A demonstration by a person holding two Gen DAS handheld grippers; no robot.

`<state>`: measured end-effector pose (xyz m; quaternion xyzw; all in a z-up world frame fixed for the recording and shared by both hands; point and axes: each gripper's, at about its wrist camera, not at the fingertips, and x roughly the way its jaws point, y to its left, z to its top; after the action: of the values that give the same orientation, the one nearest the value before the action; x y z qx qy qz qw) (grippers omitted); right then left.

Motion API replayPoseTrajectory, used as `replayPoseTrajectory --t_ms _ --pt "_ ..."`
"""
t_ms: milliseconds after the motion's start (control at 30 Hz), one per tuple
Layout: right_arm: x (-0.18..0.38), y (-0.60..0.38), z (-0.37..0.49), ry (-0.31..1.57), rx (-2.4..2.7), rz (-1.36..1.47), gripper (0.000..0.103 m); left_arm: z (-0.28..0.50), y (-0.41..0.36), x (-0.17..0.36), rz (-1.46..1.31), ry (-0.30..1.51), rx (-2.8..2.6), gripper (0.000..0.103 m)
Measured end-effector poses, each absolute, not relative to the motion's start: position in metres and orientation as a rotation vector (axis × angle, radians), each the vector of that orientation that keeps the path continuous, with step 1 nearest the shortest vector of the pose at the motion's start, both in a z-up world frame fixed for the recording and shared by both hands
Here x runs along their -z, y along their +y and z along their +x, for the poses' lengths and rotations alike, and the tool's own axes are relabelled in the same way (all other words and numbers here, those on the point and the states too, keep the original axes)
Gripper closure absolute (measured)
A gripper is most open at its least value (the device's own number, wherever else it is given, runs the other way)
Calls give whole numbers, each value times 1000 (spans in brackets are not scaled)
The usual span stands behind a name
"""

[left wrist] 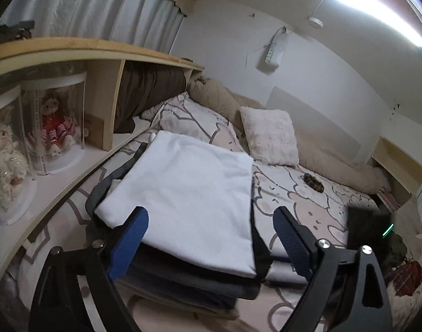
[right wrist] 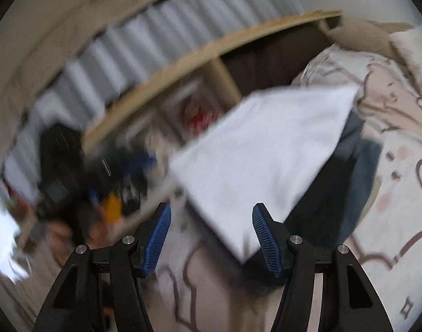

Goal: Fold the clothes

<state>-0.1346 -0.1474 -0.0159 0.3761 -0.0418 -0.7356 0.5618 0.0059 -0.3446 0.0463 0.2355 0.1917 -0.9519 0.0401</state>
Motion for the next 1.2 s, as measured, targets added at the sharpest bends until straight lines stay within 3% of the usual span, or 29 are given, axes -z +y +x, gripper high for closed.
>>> replayPoseTrajectory --t_ms 167,400,500,533,833,1200 --pt "60 -164 -104 69 1697 1017 42 27 -323 -54 658 573 2890 9" --pt "34 -116 -65 90 1785 982 40 43 -287 -56 634 519 2863 1" --pt "16 -85 -54 96 1886 981 3 48 -269 -54 661 511 2837 0" --pt "8 -73 -51 89 1916 977 0 51 -261 -55 658 505 2839 0" --pt "-60 49 -10 53 2317 721 0 79 -194 -65 599 463 2874 0" --pt "-78 165 24 -49 2646 642 0 98 -130 -73 595 357 2928 0"
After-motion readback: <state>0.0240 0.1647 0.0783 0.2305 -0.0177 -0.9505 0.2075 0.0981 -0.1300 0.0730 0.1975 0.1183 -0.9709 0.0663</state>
